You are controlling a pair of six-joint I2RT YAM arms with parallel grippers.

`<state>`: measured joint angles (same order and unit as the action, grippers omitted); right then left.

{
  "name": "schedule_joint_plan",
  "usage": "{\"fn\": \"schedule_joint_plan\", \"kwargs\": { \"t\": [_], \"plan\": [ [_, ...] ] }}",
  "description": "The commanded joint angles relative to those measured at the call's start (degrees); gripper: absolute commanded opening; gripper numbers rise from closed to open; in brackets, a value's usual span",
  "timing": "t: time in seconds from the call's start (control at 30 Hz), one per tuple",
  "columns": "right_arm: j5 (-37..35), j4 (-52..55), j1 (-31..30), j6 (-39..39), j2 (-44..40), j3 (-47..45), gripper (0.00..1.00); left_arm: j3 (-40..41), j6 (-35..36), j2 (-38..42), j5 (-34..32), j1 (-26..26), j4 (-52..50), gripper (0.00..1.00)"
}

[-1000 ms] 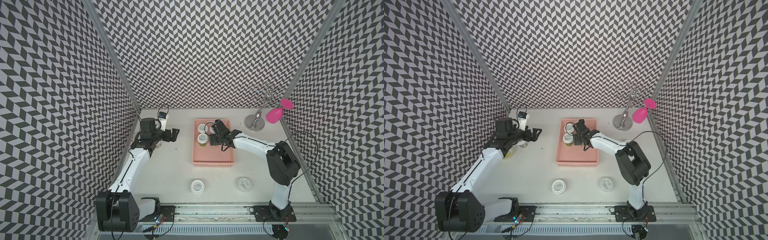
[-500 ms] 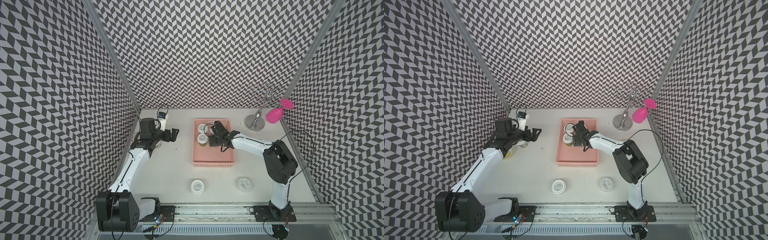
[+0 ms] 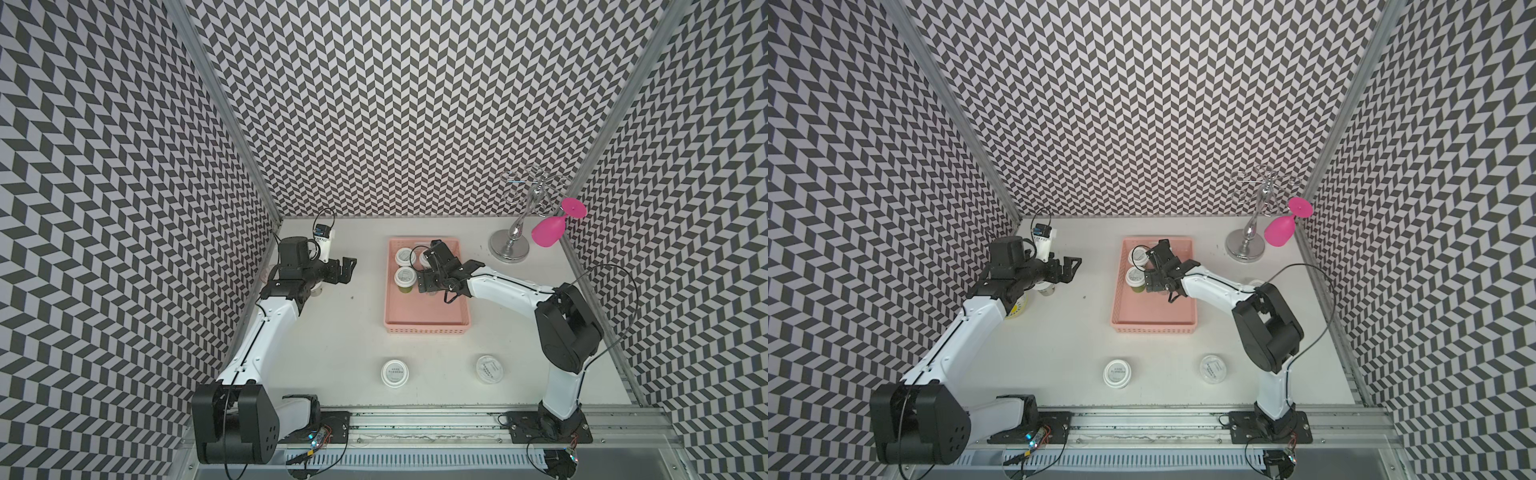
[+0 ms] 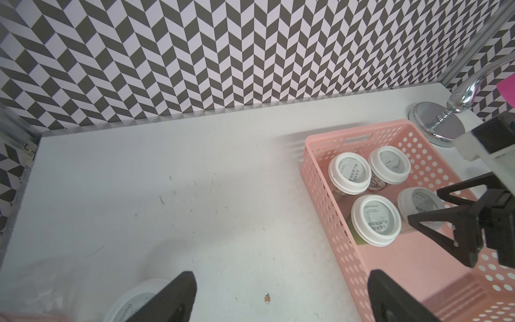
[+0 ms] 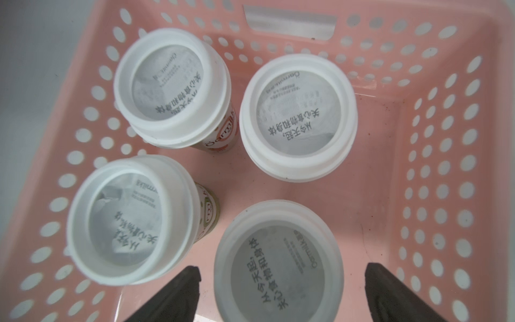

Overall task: Put the yogurt in the basket
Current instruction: Place the yogurt in the basket.

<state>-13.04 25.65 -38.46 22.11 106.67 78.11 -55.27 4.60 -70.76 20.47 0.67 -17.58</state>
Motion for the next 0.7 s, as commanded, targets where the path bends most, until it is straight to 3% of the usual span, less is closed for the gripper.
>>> {"fn": "schedule_joint_plan", "kwargs": {
  "t": [0.0,0.67],
  "plan": [
    [-0.6,0.7,-0.1,-0.1,-4.5,0.3,0.97,0.5,0.1,1.3,-1.6,-0.7,0.9,1.00],
    [-7.0,2.1,3.0,-2.4,-14.9,-5.2,1.00,3.8,2.5,4.4,-6.5,-3.3,-3.6,1.00]
  ]
}}
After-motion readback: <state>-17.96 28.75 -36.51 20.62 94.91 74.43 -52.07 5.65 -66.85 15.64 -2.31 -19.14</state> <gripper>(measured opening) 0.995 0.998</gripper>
